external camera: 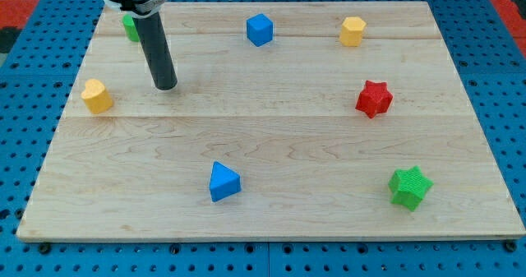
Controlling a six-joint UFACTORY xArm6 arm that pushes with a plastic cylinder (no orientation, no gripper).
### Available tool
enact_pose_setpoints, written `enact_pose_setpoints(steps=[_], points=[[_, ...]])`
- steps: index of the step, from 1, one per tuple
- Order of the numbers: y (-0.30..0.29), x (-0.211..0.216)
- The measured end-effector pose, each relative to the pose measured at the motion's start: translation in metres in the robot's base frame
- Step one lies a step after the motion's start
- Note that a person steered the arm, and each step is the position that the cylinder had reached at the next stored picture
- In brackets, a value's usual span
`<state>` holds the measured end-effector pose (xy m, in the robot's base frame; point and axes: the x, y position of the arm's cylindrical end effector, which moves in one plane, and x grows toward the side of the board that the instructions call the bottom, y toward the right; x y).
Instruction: Point at the yellow heart
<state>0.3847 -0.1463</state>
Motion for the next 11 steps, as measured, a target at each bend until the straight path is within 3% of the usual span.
enact_pose_setpoints(steps=[4,6,7,8,9,11], points=[[-0.023,-0.011],[-0.030,0.022],[-0.030,-0.006],[-0.063,-0.021],[-0.104,-0.003],[-0.121,0.013]])
